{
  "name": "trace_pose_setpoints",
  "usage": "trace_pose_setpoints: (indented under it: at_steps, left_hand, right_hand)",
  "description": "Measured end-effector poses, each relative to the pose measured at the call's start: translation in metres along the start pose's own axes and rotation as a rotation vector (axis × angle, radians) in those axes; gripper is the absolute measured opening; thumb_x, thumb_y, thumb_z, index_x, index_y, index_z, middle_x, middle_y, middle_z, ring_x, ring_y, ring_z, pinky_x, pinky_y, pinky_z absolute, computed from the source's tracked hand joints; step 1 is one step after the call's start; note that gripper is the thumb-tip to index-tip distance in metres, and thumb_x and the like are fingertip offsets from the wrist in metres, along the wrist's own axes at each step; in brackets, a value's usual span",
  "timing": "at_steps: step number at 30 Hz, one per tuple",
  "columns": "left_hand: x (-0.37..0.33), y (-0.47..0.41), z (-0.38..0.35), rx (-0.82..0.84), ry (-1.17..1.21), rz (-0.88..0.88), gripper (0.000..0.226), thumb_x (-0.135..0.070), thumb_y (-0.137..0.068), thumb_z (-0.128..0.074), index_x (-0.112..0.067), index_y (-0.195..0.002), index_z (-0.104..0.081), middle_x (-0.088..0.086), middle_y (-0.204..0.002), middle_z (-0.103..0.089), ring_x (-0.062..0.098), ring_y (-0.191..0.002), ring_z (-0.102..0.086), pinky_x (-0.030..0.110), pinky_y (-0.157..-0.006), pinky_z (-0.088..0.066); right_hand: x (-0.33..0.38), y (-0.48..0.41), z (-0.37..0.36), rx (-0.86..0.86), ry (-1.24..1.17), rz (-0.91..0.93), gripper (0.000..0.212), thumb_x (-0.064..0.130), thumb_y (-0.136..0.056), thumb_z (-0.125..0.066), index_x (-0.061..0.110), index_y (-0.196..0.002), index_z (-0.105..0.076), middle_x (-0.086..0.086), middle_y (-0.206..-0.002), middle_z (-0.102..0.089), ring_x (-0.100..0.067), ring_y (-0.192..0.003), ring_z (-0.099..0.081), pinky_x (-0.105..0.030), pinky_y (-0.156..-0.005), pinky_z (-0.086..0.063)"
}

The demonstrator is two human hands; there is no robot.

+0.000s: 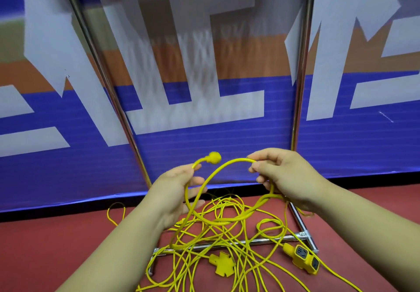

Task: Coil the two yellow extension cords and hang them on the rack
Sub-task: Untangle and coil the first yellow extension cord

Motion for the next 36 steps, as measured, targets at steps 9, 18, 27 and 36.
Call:
trace_pose_setpoints:
  at_steps: [9, 18, 27, 36]
  left_hand:
    - [0.005, 0.007, -0.017, 0.279, -0.516, -0.158, 0.025, -0.013, -0.094, -0.066, -0.022, -0.117, -0.067, 0.000, -0.084, -0.071, 0.017, -0.075, -0.061, 0.033, -0.066, -0.048]
    - [-0.001, 0.005, -0.016, 0.152, -0.219, -0.134, 0.021, -0.015, -0.105, -0.047, -0.012, -0.117, -0.064, 0.006, -0.083, -0.074, 0.013, -0.068, -0.063, 0.022, -0.058, -0.051]
    - [-0.009, 0.008, -0.022, 0.145, 0.090, -0.152, 0.019, -0.015, -0.104, -0.049, -0.009, -0.116, -0.062, 0.010, -0.091, -0.075, 0.015, -0.072, -0.068, 0.025, -0.061, -0.050]
    - [-0.010, -0.015, 0.032, -0.184, -0.461, -0.305, 0.018, -0.019, -0.101, -0.054, -0.019, -0.112, -0.069, 0.003, -0.066, -0.060, 0.014, -0.051, -0.050, 0.023, -0.049, -0.044]
  right_hand:
    - [0.002, -0.004, 0.018, -0.199, -0.110, 0.030, 0.010, 0.008, -0.095, -0.063, 0.012, -0.101, -0.070, -0.011, -0.089, -0.074, -0.012, -0.065, -0.064, -0.031, -0.062, -0.060]
    - [0.007, 0.003, 0.004, -0.143, 0.640, 0.268, 0.027, 0.035, -0.082, -0.078, 0.034, -0.107, -0.068, 0.014, -0.107, -0.064, -0.005, -0.098, -0.060, -0.027, -0.093, -0.048]
    - [-0.021, 0.021, -0.065, 0.322, 0.303, 0.235, 0.027, 0.026, -0.081, -0.079, 0.029, -0.086, -0.053, -0.001, -0.091, -0.070, -0.017, -0.082, -0.068, -0.045, -0.081, -0.055]
    - [0.003, -0.001, -0.015, 0.035, -0.006, 0.128, 0.017, -0.004, -0.091, -0.065, 0.012, -0.094, -0.065, -0.013, -0.080, -0.069, -0.020, -0.071, -0.070, -0.042, -0.070, -0.057]
Point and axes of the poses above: each hand's wrist, its own y-axis away from the middle knuckle, its own z-axis out of the back of the hand, x = y × z, the point moved 6 cm from there along -y, towards the middle knuckle
